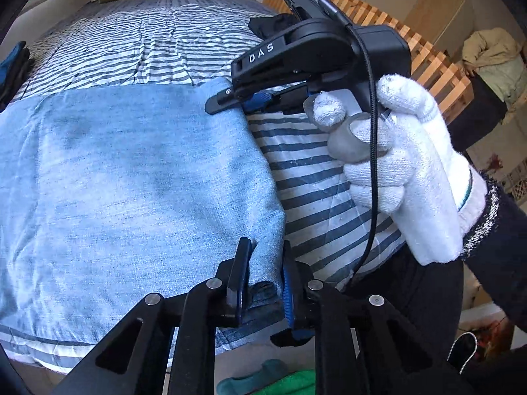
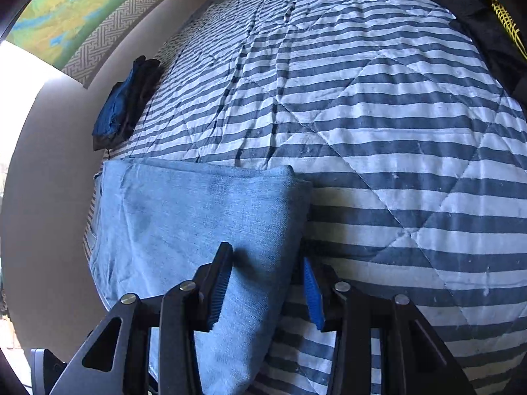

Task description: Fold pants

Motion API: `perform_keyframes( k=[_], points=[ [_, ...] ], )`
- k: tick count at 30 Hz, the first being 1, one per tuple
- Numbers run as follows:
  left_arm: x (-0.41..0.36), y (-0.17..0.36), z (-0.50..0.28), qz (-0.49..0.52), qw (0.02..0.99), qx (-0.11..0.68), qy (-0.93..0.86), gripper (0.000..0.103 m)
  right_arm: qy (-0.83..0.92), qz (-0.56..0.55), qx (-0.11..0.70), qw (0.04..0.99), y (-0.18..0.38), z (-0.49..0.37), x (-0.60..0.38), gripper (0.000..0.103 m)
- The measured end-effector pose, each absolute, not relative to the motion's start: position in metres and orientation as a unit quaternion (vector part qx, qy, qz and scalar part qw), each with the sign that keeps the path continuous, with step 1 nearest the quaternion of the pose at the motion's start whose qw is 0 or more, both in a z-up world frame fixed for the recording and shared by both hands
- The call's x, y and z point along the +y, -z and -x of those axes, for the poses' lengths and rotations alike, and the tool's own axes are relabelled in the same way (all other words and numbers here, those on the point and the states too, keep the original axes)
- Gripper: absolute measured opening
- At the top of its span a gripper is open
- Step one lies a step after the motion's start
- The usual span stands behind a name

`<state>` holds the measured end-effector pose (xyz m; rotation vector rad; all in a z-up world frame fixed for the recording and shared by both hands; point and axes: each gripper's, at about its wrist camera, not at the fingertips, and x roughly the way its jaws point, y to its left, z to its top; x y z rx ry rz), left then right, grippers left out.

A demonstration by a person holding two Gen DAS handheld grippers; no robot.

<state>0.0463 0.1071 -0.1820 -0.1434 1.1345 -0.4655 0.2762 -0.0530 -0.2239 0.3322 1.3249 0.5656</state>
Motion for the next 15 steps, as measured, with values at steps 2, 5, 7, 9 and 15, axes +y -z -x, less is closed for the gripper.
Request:
perform_keyframes(
  k=[2, 5, 7, 9, 15],
  points=[
    [0.113, 0.173, -0.044, 0.077, 0.82, 0.521, 0.223, 0.017, -0.254, -0.16, 0.602, 0.74, 0.218, -0.277, -0.053, 0.01],
    [0.123, 0.158, -0.038, 0.094, 0.824, 0.508, 0.233, 0.017, -0.246, -0.172, 0.594, 0.746, 0.201, -0.275, -0.052, 0.006],
    [0.131, 0.148, -0.037, 0.106, 0.827, 0.496, 0.24, 0.017, -0.24, -0.181, 0.592, 0.748, 0.189, -0.275, -0.05, 0.006],
    [0.139, 0.138, -0.037, 0.111, 0.833, 0.483, 0.247, 0.017, -0.232, -0.2, 0.59, 0.747, 0.177, -0.274, -0.05, 0.005],
    [0.192, 0.095, -0.018, 0.155, 0.851, 0.426, 0.266, 0.016, -0.217, -0.209, 0.568, 0.766, 0.125, -0.263, -0.026, 0.005]
  ],
)
